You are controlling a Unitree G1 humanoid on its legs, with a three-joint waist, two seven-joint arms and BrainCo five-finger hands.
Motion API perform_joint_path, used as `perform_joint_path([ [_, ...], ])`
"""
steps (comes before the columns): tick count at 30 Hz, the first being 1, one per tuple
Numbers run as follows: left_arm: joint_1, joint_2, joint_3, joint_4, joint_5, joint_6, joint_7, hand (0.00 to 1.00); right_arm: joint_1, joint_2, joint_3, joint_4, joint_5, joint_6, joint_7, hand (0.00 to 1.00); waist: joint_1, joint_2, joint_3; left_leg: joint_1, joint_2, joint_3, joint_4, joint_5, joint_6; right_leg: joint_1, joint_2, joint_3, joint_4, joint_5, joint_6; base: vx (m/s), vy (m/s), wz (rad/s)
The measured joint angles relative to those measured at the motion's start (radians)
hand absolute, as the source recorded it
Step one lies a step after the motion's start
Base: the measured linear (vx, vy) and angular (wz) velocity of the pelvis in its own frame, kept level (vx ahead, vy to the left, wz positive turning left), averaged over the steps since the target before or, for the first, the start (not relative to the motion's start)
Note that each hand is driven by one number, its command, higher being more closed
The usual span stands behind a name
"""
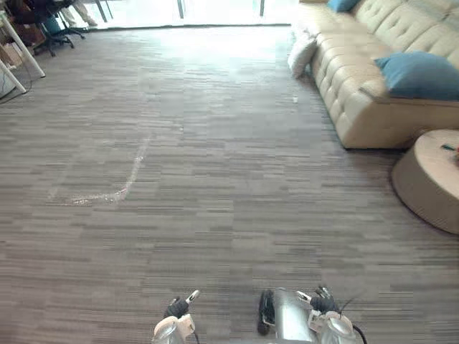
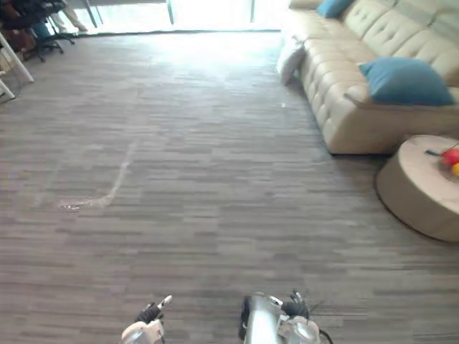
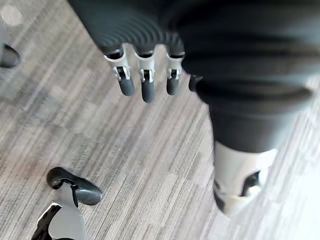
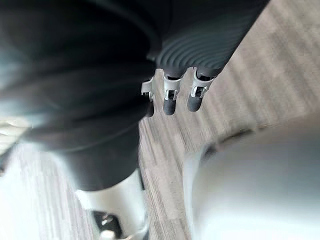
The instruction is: Pick up cushions and gather them together orderly.
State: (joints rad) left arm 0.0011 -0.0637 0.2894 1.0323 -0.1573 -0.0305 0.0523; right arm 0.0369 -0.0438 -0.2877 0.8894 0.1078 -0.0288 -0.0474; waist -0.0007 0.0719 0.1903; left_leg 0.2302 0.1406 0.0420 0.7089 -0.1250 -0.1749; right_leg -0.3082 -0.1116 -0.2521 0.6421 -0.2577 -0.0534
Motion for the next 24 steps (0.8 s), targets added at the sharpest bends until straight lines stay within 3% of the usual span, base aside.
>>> perform_joint_path([
  [1,-0.002,0.000,0.010,-0.006,-0.002,-0.002,0.001,0.00,0.000,-0.001,-0.002,0.002,0.004,0.004,-0.002,0.00,0.006,0.011,0.009,-0.115,0.026,-0.015,0.226,0.092,-0.056,0.080,0.030,-0.002,-0.053,-0.020,-0.001,0.76,-0.110,-0.13],
  [2,0.002,0.003,0.032,-0.041,-0.003,-0.008,0.001,0.00,-0.015,0.006,0.008,0.025,0.012,0.005,-0.005,0.00,0.022,0.002,0.031,-0.243,0.074,0.048,0.433,0.027,0.024,0.223,0.064,0.002,-0.136,-0.041,-0.019,0.74,-0.079,-0.25],
  [4,0.001,0.014,0.037,-0.065,-0.004,-0.009,0.002,0.00,-0.020,0.017,0.038,0.051,0.014,0.011,-0.007,0.00,0.041,-0.029,0.036,-0.344,0.082,0.105,0.446,-0.038,0.070,0.319,0.062,0.012,-0.208,-0.052,-0.007,0.67,-0.026,-0.29],
  [5,0.003,0.027,0.035,-0.095,-0.023,-0.014,0.003,0.00,-0.017,0.032,0.068,0.056,0.017,0.013,-0.010,0.00,0.056,-0.049,0.025,-0.465,0.094,0.158,0.329,-0.082,0.103,0.412,0.062,0.024,-0.311,-0.051,0.007,0.54,-0.013,-0.21],
  [6,0.003,0.027,0.035,-0.098,-0.026,-0.014,0.003,0.00,-0.018,0.033,0.070,0.057,0.017,0.013,-0.011,0.00,0.057,-0.050,0.025,-0.475,0.095,0.162,0.312,-0.085,0.106,0.419,0.062,0.025,-0.320,-0.051,0.009,0.58,0.041,-0.31],
  [7,0.004,0.028,0.035,-0.111,-0.041,-0.018,0.002,0.00,-0.025,0.044,0.082,0.066,0.020,0.013,-0.012,0.00,0.063,-0.056,0.021,-0.534,0.094,0.196,0.139,-0.095,0.114,0.471,0.058,0.041,-0.379,-0.047,0.036,0.52,0.113,-0.38],
  [8,0.006,0.021,0.041,-0.117,-0.043,-0.024,0.005,0.00,-0.027,0.060,0.079,0.068,0.021,0.013,-0.012,0.00,0.070,-0.057,0.020,-0.554,0.075,0.216,-0.099,-0.081,0.116,0.520,0.043,0.059,-0.420,-0.063,0.058,0.65,0.164,-0.44],
  [9,0.010,0.022,0.042,-0.117,-0.043,-0.026,0.006,0.00,-0.026,0.066,0.076,0.068,0.021,0.013,-0.013,0.00,0.073,-0.057,0.019,-0.561,0.066,0.217,-0.188,-0.063,0.113,0.537,0.037,0.066,-0.430,-0.074,0.069,0.71,0.253,-0.53],
  [10,0.018,0.029,0.043,-0.119,-0.044,-0.031,0.007,0.00,-0.024,0.078,0.078,0.072,0.020,0.014,-0.014,0.00,0.082,-0.063,0.017,-0.562,0.046,0.210,-0.298,0.040,0.108,0.576,0.019,0.091,-0.446,-0.106,0.098,0.74,0.287,-0.64],
  [11,0.028,0.057,0.049,-0.117,-0.044,-0.029,0.010,0.00,-0.020,0.105,0.087,0.082,0.018,0.019,-0.014,0.00,0.096,-0.109,-0.017,-0.557,0.001,0.237,-0.280,0.057,0.141,0.594,-0.025,0.140,-0.455,-0.110,0.093,0.77,0.283,-0.54],
  [12,0.028,0.062,0.048,-0.116,-0.044,-0.029,0.011,0.00,-0.017,0.106,0.102,0.084,0.019,0.020,-0.009,0.00,0.088,-0.118,-0.028,-0.562,-0.002,0.247,-0.271,0.054,0.160,0.588,-0.034,0.151,-0.454,-0.091,0.080,0.79,0.302,-0.41],
  [13,0.026,0.061,0.047,-0.116,-0.043,-0.028,0.010,0.00,-0.013,0.105,0.095,0.082,0.017,0.021,-0.009,0.00,0.093,-0.127,-0.031,-0.566,0.001,0.260,-0.214,-0.001,0.179,0.571,-0.049,0.200,-0.422,-0.021,0.096,0.62,0.274,-0.16],
  [14,0.026,0.064,0.047,-0.116,-0.043,-0.027,0.010,0.00,-0.012,0.106,0.089,0.081,0.017,0.021,-0.011,0.00,0.100,-0.133,-0.033,-0.555,-0.003,0.269,-0.198,-0.021,0.189,0.568,-0.057,0.224,-0.391,0.005,0.120,0.71,0.368,-0.25],
  [15,0.021,0.078,0.040,-0.112,-0.042,-0.026,0.010,0.00,-0.008,0.116,0.082,0.079,0.017,0.021,-0.012,0.00,0.108,-0.157,-0.035,-0.509,-0.035,0.288,-0.201,-0.048,0.212,0.536,-0.084,0.259,-0.271,0.045,0.154,0.64,0.335,-0.23],
  [16,0.020,0.083,0.027,-0.095,-0.042,-0.022,0.010,0.00,-0.003,0.113,0.067,0.071,0.016,0.016,-0.012,0.00,0.104,-0.160,-0.033,-0.422,-0.060,0.308,-0.237,-0.097,0.209,0.431,-0.103,0.302,-0.007,0.151,0.206,0.74,0.349,-0.21],
  [18,0.020,0.089,0.020,-0.071,-0.040,-0.020,0.011,0.00,0.011,0.105,0.066,0.061,0.010,0.008,-0.009,0.00,0.088,-0.150,-0.016,-0.292,-0.093,0.312,-0.282,-0.162,0.207,0.270,-0.124,0.321,0.365,0.254,0.232,0.64,0.228,-0.09],
  [19,0.017,0.089,0.010,-0.056,-0.039,-0.016,0.010,0.00,0.010,0.099,0.066,0.039,0.008,0.007,-0.002,0.00,0.077,-0.142,-0.015,-0.190,-0.101,0.317,-0.322,-0.198,0.204,0.175,-0.118,0.297,0.503,0.204,0.201,0.56,0.135,-0.11],
  [21,0.019,0.087,-0.011,-0.041,-0.037,-0.006,0.008,0.00,0.012,0.094,0.065,0.019,0.007,0.004,0.003,0.00,0.070,-0.124,-0.017,-0.086,-0.101,0.322,-0.398,-0.220,0.190,0.068,-0.104,0.222,0.532,0.128,0.159,0.53,0.105,-0.06],
  [23,0.016,0.082,-0.038,-0.034,-0.028,-0.004,0.002,0.00,0.012,0.089,0.056,-0.014,0.008,-0.011,0.009,0.00,0.044,-0.120,-0.018,0.016,-0.105,0.303,-0.472,-0.242,0.184,-0.061,-0.097,0.112,0.415,0.079,0.147,0.58,0.069,0.28],
  [24,0.006,0.073,-0.046,-0.023,-0.017,-0.003,0.002,0.00,0.009,0.076,0.050,-0.011,0.008,-0.011,0.009,0.00,0.038,-0.118,-0.017,0.070,-0.105,0.289,-0.507,-0.252,0.190,-0.100,-0.088,0.056,0.285,0.069,0.121,0.61,-0.026,0.55],
])
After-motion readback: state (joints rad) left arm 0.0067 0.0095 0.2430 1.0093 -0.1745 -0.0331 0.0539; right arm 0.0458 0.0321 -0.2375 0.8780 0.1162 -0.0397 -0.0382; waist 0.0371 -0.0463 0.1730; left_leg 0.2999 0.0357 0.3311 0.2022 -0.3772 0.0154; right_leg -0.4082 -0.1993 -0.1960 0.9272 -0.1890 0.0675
